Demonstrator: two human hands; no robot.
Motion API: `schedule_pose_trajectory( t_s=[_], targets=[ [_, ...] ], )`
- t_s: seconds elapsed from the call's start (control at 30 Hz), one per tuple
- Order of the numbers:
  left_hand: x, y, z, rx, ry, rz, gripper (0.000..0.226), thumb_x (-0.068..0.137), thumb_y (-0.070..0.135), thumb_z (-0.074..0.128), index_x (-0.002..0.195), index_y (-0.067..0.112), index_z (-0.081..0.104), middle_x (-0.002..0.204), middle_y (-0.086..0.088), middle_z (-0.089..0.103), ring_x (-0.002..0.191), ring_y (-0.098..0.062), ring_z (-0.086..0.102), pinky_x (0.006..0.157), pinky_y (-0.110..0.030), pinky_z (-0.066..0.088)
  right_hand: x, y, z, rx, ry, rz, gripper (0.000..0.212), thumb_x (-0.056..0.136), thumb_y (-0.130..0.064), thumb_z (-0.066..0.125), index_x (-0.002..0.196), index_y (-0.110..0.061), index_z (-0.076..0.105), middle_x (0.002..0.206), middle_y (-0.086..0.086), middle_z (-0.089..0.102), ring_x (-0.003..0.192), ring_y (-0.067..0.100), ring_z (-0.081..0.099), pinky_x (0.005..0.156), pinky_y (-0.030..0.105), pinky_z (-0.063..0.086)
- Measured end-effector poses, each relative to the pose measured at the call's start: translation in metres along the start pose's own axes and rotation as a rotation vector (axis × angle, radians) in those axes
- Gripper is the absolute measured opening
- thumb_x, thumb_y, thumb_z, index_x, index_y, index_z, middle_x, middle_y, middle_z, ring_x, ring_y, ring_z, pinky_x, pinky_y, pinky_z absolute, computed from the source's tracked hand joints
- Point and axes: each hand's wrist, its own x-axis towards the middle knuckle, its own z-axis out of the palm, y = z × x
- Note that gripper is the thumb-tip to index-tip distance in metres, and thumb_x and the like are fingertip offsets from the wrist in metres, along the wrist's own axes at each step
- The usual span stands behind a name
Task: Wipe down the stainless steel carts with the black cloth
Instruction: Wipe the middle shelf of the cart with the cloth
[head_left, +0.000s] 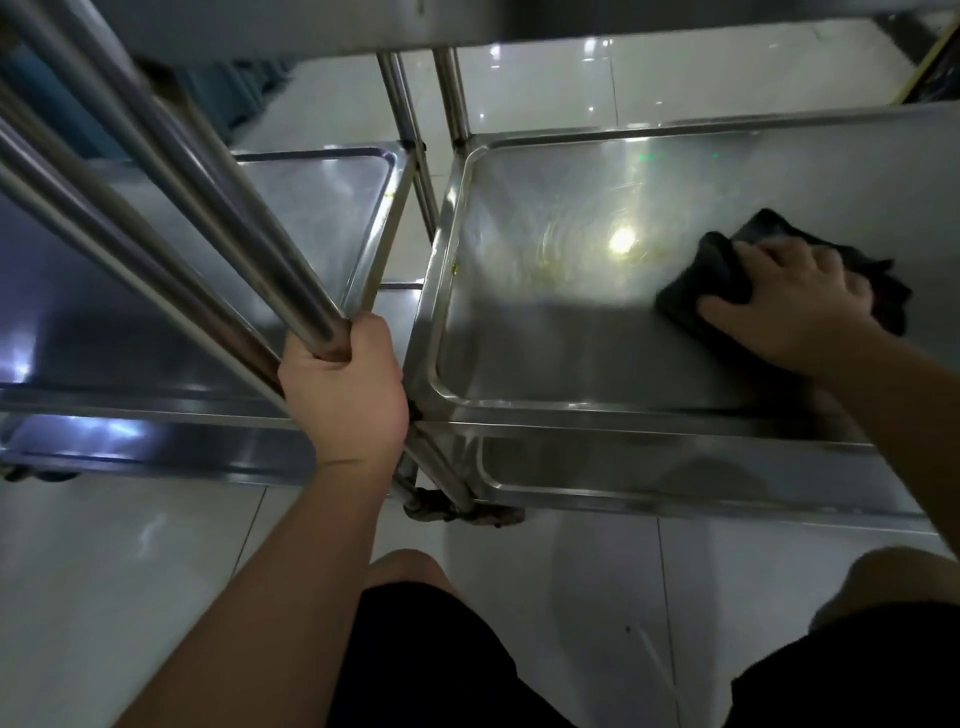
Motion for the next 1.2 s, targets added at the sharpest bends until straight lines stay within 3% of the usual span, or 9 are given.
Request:
schedule_pose_trajectory(
  t_s=[0.17,0.3,0.43,0.5,0.6,0.77,0.97,1.1,1.2],
  targets=[
    [0.001,0.001,0.002,-0.049,0.005,0.018,0.032,0.078,0.029,0.06,0.073,0.0,0.045,0.06,-0.027,0.034,0.049,-0.025,0.042,0.047,-0.028,0.04,0.033,-0.101,0.016,0.008,0.03,-0.136,0.094,0.087,-0.084,0.026,0.162,-0.027,0.023,0.173,-0.001,0.014,0.158,0.037,0.007,0.125,0.059,0.009],
    [0.002,-0.001,0.003,-0.047,0.034,0.017,0.036,0.078,0.029,0.06,0.072,-0.004,0.047,0.057,-0.014,0.039,0.047,-0.02,0.046,0.048,-0.025,0.041,-0.002,-0.182,0.037,-0.009,-0.049,-0.453,0.088,0.091,-0.078,0.029,0.165,-0.034,0.012,0.173,-0.012,0.007,0.16,0.025,-0.001,0.127,0.053,0.003],
    [0.0,-0.002,0.004,-0.04,0.053,0.03,0.026,0.078,0.028,0.06,0.073,0.004,0.052,0.051,-0.004,0.042,0.044,-0.016,0.047,0.046,-0.024,0.042,-0.038,-0.162,0.045,0.011,-0.126,-0.717,0.087,0.087,-0.082,0.025,0.163,-0.044,0.01,0.17,-0.025,0.006,0.159,0.009,-0.003,0.128,0.044,-0.001],
    [0.0,-0.001,0.005,-0.048,0.047,0.028,0.025,0.078,0.028,0.061,0.074,0.005,0.053,0.05,-0.003,0.041,0.043,-0.014,0.046,0.045,-0.023,0.04,-0.031,-0.126,0.037,0.022,-0.087,-0.672,0.091,0.081,-0.085,0.026,0.161,-0.044,0.019,0.169,-0.025,0.015,0.158,0.009,0.006,0.128,0.043,0.007],
    [-0.002,-0.001,0.005,-0.052,0.031,0.026,0.025,0.078,0.029,0.062,0.072,0.007,0.052,0.052,-0.006,0.041,0.043,-0.015,0.045,0.045,-0.023,0.04,0.013,-0.068,0.014,-0.01,0.026,-0.416,0.095,0.077,-0.084,0.03,0.159,-0.037,0.03,0.169,-0.01,0.028,0.156,0.022,0.021,0.124,0.048,0.022],
    [-0.003,-0.001,0.004,-0.087,-0.011,0.028,0.027,0.075,0.027,0.062,0.062,0.02,0.04,0.049,0.004,0.038,0.042,-0.014,0.039,0.046,-0.024,0.037,0.095,-0.052,-0.003,0.053,-0.003,-0.012,0.098,0.079,-0.082,0.033,0.163,-0.032,0.022,0.173,-0.006,0.013,0.159,0.029,0.006,0.126,0.058,0.01],
    [-0.003,-0.001,0.004,-0.124,-0.031,0.039,0.031,0.075,0.022,0.061,0.058,0.024,0.035,0.049,0.005,0.032,0.041,-0.013,0.033,0.045,-0.023,0.032,0.12,-0.155,0.009,0.049,-0.035,-0.237,0.096,0.083,-0.083,0.028,0.165,-0.033,0.018,0.173,-0.007,0.012,0.16,0.025,0.004,0.127,0.055,0.006],
    [-0.001,-0.002,0.004,-0.104,-0.022,0.029,0.034,0.074,0.022,0.062,0.055,0.026,0.034,0.05,0.003,0.03,0.042,-0.015,0.031,0.047,-0.024,0.031,0.095,-0.229,0.028,0.03,-0.079,-0.497,0.088,0.092,-0.08,0.023,0.165,-0.032,0.014,0.174,-0.008,0.01,0.16,0.024,0.003,0.126,0.053,0.003],
    [-0.001,-0.003,0.001,-0.097,-0.012,0.026,0.031,0.073,0.026,0.063,0.059,0.018,0.036,0.052,-0.003,0.03,0.046,-0.021,0.032,0.049,-0.028,0.033,0.054,-0.247,0.039,0.004,-0.078,-0.563,0.088,0.098,-0.075,0.022,0.166,-0.023,0.006,0.174,-0.003,0.004,0.16,0.027,-0.002,0.128,0.055,0.002]
  ],
)
